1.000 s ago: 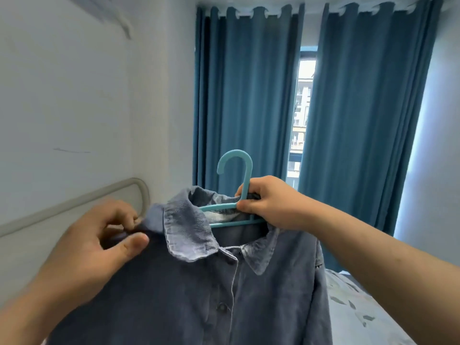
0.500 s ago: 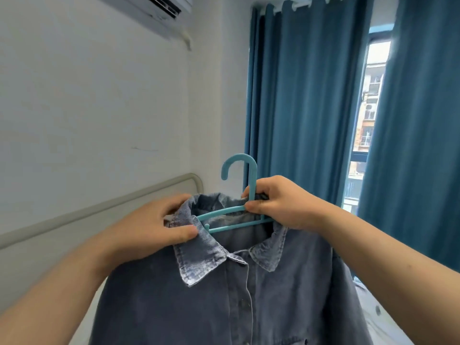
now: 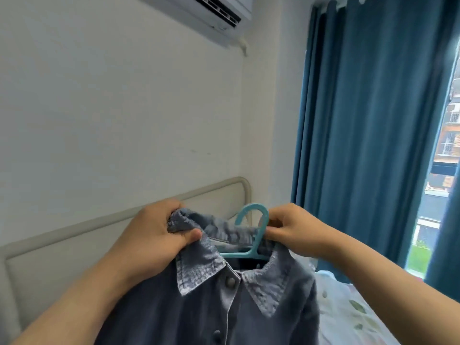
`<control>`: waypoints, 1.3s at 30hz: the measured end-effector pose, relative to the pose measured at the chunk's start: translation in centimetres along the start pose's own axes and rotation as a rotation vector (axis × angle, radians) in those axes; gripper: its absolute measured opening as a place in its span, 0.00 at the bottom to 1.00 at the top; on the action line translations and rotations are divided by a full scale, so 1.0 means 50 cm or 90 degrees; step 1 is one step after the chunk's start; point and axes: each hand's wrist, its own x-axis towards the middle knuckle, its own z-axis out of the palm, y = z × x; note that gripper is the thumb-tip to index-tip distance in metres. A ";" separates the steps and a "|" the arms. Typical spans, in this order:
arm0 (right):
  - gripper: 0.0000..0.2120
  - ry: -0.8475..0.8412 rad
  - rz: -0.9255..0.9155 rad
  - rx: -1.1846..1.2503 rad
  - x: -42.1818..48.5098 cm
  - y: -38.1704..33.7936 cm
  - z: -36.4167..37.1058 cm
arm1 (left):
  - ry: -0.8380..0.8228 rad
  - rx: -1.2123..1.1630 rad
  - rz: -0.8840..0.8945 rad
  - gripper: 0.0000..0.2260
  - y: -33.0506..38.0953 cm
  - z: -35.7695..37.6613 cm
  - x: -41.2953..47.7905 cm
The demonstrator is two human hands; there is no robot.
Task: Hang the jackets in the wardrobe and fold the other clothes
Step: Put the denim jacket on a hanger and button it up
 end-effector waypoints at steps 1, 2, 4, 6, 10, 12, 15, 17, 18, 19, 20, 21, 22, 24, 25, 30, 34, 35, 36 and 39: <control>0.10 -0.029 0.013 0.053 0.005 0.007 0.036 | -0.028 -0.022 -0.029 0.07 -0.025 0.017 -0.008; 0.09 -0.031 0.031 0.093 0.005 0.022 0.075 | -0.046 -0.036 -0.074 0.05 -0.055 0.043 -0.022; 0.09 -0.029 0.063 0.089 -0.018 0.069 0.177 | -0.039 -0.102 -0.204 0.06 -0.126 0.103 -0.097; 0.09 -0.034 0.094 0.092 -0.035 0.138 0.260 | -0.044 -0.139 -0.231 0.07 -0.202 0.141 -0.151; 0.04 -0.076 0.153 0.121 -0.065 0.219 0.377 | -0.089 -0.083 -0.254 0.05 -0.297 0.164 -0.202; 0.09 -0.082 0.148 0.131 -0.065 0.230 0.411 | -0.106 -0.066 -0.255 0.06 -0.322 0.178 -0.221; 0.17 -0.094 0.097 0.045 -0.076 0.250 0.458 | -0.148 -0.059 -0.256 0.10 -0.351 0.205 -0.255; 0.17 -0.088 -0.002 -0.106 -0.098 0.265 0.497 | -0.148 -0.079 -0.273 0.13 -0.373 0.225 -0.278; 0.18 -0.102 -0.038 -0.137 -0.109 0.265 0.519 | -0.148 -0.087 -0.279 0.13 -0.380 0.234 -0.285; 0.19 -0.126 -0.058 -0.135 -0.119 0.261 0.543 | -0.151 -0.091 -0.283 0.13 -0.383 0.241 -0.293; 0.19 -0.141 -0.063 -0.118 -0.127 0.256 0.565 | -0.154 -0.092 -0.287 0.13 -0.385 0.247 -0.298; 0.18 -0.143 -0.061 -0.103 -0.132 0.254 0.584 | -0.158 -0.098 -0.291 0.13 -0.386 0.253 -0.303; 0.16 -0.134 -0.055 -0.089 -0.135 0.254 0.597 | -0.161 -0.106 -0.292 0.13 -0.386 0.256 -0.308; 0.09 -0.097 -0.048 -0.080 -0.132 0.256 0.606 | -0.169 -0.120 -0.296 0.14 -0.382 0.257 -0.314; 0.07 -0.086 -0.045 -0.083 -0.127 0.252 0.606 | -0.173 -0.122 -0.297 0.14 -0.380 0.254 -0.314; 0.02 -0.026 -0.011 0.046 -0.088 0.203 0.569 | -0.209 -0.110 -0.255 0.18 -0.372 0.208 -0.293; 0.11 0.069 0.078 0.176 -0.032 0.130 0.503 | -0.264 -0.041 -0.219 0.21 -0.362 0.145 -0.274; 0.09 0.087 0.084 0.195 -0.019 0.111 0.490 | -0.268 -0.024 -0.213 0.19 -0.357 0.130 -0.269; 0.08 0.093 0.073 0.205 -0.008 0.087 0.477 | -0.269 -0.006 -0.206 0.16 -0.350 0.115 -0.262; 0.10 0.072 -0.010 0.224 0.014 0.008 0.448 | -0.271 0.099 -0.183 0.16 -0.327 0.075 -0.239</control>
